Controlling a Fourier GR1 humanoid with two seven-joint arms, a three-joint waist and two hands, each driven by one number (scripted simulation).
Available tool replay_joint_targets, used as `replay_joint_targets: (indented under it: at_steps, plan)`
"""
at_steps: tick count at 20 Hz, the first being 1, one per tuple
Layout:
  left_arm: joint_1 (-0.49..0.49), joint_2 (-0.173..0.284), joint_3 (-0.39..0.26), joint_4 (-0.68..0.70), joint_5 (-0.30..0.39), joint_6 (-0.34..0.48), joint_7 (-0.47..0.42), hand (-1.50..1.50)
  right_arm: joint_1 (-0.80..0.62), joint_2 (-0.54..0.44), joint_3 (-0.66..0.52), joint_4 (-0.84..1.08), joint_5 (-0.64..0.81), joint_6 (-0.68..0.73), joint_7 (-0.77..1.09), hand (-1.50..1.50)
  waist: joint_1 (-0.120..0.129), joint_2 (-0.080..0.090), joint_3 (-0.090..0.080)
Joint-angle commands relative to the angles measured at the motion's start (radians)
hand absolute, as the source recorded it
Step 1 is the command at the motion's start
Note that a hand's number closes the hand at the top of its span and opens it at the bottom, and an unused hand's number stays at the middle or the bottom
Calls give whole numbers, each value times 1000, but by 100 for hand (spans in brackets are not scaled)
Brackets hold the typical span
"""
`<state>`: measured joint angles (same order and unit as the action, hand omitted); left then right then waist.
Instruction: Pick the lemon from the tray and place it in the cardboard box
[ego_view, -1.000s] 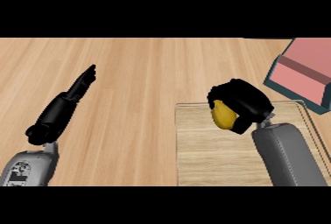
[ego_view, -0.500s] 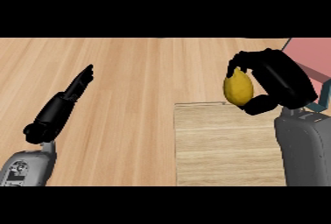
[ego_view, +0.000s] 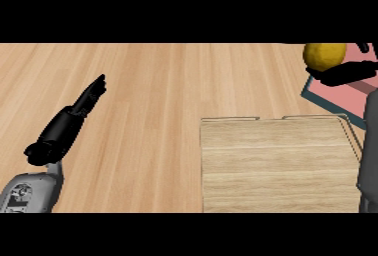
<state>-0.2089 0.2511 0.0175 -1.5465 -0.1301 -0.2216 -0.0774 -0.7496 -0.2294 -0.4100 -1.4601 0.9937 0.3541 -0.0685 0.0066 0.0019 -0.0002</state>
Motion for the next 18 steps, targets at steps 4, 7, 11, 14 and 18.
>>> replay_joint_targets:
  at_steps: [4,7,11,14,18]
  plan:
    - [-22,-1,0,-62,21,-23,72,0,-145,-203,-117,411,13,-163,-84,150,25,9,1]
    - [18,-11,-23,-40,-8,-19,17,0,-150,-330,-85,522,51,-105,-153,150,25,11,1]
    - [-28,10,13,17,4,-30,-26,0,-175,-390,-45,692,96,-24,-150,150,26,16,0]
    - [-41,-14,-13,-42,-5,-14,53,0,-213,-462,-18,821,122,37,-199,150,39,15,2]
    - [-66,-3,-2,2,1,-34,18,0,-211,-543,11,969,161,38,-320,150,47,24,3]
